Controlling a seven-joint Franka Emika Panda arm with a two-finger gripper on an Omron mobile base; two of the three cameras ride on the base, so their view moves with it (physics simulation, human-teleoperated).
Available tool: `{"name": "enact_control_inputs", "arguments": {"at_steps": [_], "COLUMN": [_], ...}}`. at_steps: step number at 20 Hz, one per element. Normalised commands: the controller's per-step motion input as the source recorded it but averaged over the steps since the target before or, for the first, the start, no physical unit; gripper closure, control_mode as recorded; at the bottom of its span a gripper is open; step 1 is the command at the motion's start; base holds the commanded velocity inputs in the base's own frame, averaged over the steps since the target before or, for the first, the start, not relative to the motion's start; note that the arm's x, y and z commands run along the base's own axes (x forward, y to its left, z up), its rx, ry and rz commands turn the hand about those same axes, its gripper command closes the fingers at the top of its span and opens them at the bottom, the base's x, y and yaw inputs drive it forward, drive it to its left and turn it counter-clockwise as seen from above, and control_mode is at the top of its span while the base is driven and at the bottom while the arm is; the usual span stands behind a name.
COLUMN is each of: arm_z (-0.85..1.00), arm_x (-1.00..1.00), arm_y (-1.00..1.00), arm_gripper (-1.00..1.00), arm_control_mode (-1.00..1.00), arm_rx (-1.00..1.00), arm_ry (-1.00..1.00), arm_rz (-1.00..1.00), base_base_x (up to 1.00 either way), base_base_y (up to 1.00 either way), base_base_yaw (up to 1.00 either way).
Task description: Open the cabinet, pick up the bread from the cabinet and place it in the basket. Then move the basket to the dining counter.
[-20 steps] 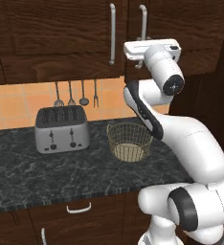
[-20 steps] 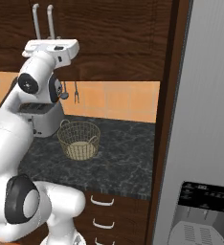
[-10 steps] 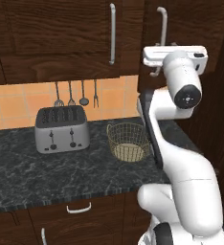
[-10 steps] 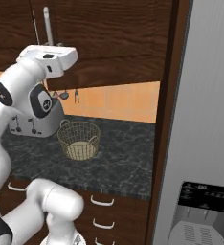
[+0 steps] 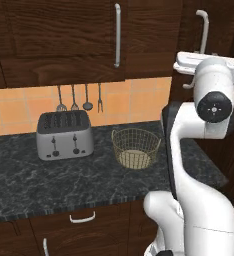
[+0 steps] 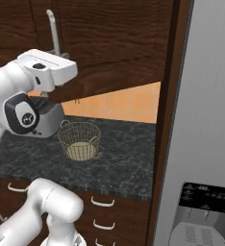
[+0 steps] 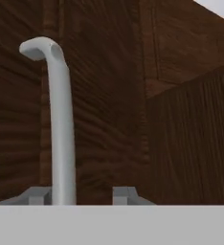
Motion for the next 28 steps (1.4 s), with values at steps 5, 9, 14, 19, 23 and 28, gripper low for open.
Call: {"name": "enact_control_inputs", "arguments": {"at_steps": [5, 9, 14, 19, 23, 28], "arm_z": [0.07, 0.02, 0.0, 0.0, 0.02, 0.0], "arm_x": [-0.93, -0.33, 0.0, -0.39, -1.0, -0.43], "arm_y": [-0.68, -0.49, -0.1, 0.12, 0.7, 1.0], "arm_gripper": [1.0, 1.0, -1.0, -1.0, -1.0, -1.0], "arm_control_mode": [-1.0, -1.0, -1.0, -1.0, -1.0, -1.0], "arm_rx": [0.07, 0.04, 0.01, 0.0, 0.0, -0.06], "arm_ry": [0.05, 0.02, 0.0, 0.05, 0.09, 0.1], "arm_rz": [-0.11, -0.04, 0.0, 0.01, 0.03, 0.0], "base_base_x": [0.0, 0.0, 0.0, 0.0, 0.0, 0.0], "base_base_y": [0.0, 0.0, 0.0, 0.0, 0.0, 0.0], "base_base_yaw": [0.0, 0.0, 0.0, 0.0, 0.0, 0.0]}}
